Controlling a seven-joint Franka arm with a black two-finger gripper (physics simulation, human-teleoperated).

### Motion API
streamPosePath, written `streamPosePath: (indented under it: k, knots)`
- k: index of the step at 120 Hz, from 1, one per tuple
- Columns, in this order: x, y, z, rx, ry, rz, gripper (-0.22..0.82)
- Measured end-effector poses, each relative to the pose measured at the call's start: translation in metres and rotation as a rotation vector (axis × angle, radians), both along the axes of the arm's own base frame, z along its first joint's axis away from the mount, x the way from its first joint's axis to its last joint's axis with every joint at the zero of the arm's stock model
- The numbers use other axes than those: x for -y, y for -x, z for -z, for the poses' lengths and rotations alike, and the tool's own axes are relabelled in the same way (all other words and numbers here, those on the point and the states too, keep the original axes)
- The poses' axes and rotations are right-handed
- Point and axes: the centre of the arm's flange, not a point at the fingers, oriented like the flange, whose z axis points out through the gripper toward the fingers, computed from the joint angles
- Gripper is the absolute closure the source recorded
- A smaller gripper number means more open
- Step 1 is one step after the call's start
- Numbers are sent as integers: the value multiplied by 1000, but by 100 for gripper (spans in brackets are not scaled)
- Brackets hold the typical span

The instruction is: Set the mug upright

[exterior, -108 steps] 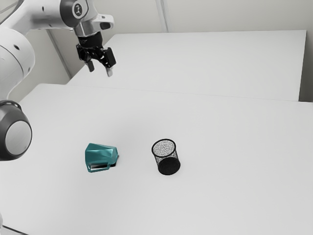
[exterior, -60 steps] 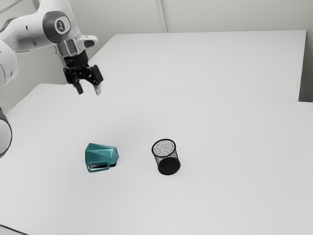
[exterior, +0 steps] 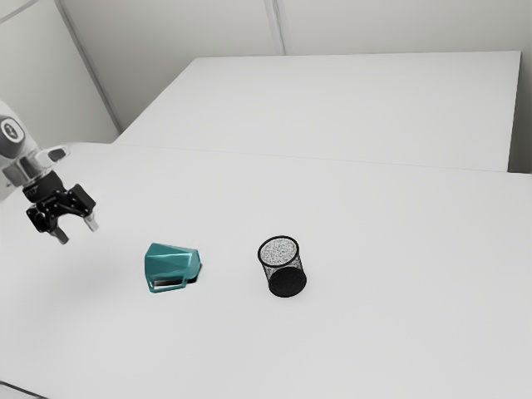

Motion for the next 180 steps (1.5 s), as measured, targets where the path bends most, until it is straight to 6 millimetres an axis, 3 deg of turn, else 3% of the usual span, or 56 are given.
streamPosePath:
  k: [7, 21, 29, 56, 112, 180]
  knots:
    - [12, -8, 12, 22, 11, 30, 0]
    - [91, -51, 28, 96, 48, 184, 0]
    - [113, -61, 33, 139, 74, 212, 0]
    - [83, -47, 52, 209, 103, 151, 0]
    - [83, -38, 102, 235, 203, 127, 0]
    - [99, -25, 124, 277, 404, 70, 0]
